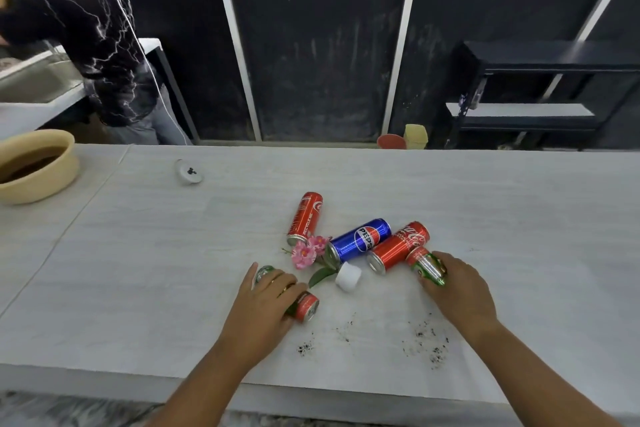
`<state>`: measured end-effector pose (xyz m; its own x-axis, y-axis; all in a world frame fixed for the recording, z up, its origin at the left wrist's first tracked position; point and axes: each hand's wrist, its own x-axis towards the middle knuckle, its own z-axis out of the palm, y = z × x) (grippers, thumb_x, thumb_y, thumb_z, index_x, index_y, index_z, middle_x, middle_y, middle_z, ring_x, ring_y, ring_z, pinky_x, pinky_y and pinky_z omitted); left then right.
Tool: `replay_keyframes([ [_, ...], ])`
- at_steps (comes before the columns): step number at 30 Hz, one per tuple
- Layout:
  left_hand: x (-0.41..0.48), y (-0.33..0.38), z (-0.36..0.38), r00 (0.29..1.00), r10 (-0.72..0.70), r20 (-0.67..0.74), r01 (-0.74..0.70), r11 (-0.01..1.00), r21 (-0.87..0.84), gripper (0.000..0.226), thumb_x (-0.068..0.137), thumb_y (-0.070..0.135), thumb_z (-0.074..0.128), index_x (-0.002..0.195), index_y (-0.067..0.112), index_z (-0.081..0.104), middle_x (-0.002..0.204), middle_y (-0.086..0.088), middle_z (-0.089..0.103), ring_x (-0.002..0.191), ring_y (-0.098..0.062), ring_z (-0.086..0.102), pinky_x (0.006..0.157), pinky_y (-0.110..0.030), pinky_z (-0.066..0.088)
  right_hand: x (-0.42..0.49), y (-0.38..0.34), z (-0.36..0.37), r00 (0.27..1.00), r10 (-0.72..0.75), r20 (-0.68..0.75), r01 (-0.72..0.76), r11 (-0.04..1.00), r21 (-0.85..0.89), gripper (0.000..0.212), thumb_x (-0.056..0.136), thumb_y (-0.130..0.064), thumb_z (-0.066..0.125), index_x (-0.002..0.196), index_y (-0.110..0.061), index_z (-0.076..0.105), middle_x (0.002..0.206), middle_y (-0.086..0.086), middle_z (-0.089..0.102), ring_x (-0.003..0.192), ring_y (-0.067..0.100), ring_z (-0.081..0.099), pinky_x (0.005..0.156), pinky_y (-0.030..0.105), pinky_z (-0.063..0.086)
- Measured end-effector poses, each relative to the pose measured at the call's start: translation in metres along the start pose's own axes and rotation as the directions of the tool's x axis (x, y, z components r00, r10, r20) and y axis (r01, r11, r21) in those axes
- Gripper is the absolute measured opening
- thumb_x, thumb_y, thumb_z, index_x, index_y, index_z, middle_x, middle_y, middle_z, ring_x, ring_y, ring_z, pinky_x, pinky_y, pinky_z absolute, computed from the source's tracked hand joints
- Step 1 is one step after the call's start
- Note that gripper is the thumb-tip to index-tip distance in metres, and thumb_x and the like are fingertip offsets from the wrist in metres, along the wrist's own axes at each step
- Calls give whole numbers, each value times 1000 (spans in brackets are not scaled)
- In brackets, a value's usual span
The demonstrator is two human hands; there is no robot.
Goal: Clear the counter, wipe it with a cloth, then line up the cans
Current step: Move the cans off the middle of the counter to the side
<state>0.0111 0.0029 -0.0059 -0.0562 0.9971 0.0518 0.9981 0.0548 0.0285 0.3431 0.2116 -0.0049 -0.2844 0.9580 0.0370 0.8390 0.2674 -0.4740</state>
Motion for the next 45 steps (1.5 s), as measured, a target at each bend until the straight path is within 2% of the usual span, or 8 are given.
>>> replay_keyframes([
  [5,-3,4,-3,995,-91,-38,87,992,-87,61,75,44,91,132,42,69,127,15,70,122,-15,66,121,-57,41,-1,9,-5,1000,31,2,-31,982,188,28,93,-43,78,117,-31,70,89,-16,68,79,2,63,62,28,50],
  [12,-4,18,-20,969,-196,-149,163,964,-211,59,77,48,92,131,36,71,124,16,71,112,-13,67,101,-38,53,-8,16,-12,998,46,31,-54,904,423,48,89,-46,83,132,-42,62,110,-24,67,100,-4,64,74,20,50],
  [17,4,42,-48,938,-277,-208,170,892,-419,62,79,67,81,133,39,68,119,24,69,105,-1,64,92,-32,53,-10,23,-19,994,104,21,-97,805,585,49,87,-40,87,129,-46,63,112,-27,68,103,4,69,77,44,66],
  [20,24,69,-64,930,-299,-212,147,833,-533,63,78,77,73,134,51,60,123,36,64,115,6,60,94,-21,48,-7,32,-31,989,147,-28,-95,763,640,53,85,-36,89,131,-44,64,117,-21,71,97,2,71,64,29,65],
  [22,46,89,-73,937,-287,-198,114,790,-603,61,77,79,74,132,62,54,127,42,60,119,11,57,89,-15,49,-2,42,-42,982,180,-56,-93,720,688,56,84,-33,90,132,-46,65,117,-20,71,90,0,72,59,25,62],
  [26,104,134,-78,961,-224,-163,40,694,-719,57,75,79,76,126,69,51,128,39,60,118,10,60,85,-16,57,11,72,-67,969,226,-100,-91,703,705,60,84,-31,90,136,-46,64,121,-24,71,105,2,71,83,34,62],
  [32,194,219,-55,989,-142,-46,29,486,-874,53,74,66,84,120,51,62,118,30,69,109,6,66,88,-29,58,35,129,-100,924,343,-171,-94,635,767,57,78,-26,94,118,-51,63,118,-26,72,102,-3,73,83,28,57],
  [45,293,353,0,998,-3,68,63,416,-907,40,77,43,90,108,40,66,113,22,73,106,5,65,88,-24,55,52,209,-130,869,435,-234,-105,627,772,54,79,-20,91,107,-52,58,117,-27,69,109,2,73,92,32,57],
])
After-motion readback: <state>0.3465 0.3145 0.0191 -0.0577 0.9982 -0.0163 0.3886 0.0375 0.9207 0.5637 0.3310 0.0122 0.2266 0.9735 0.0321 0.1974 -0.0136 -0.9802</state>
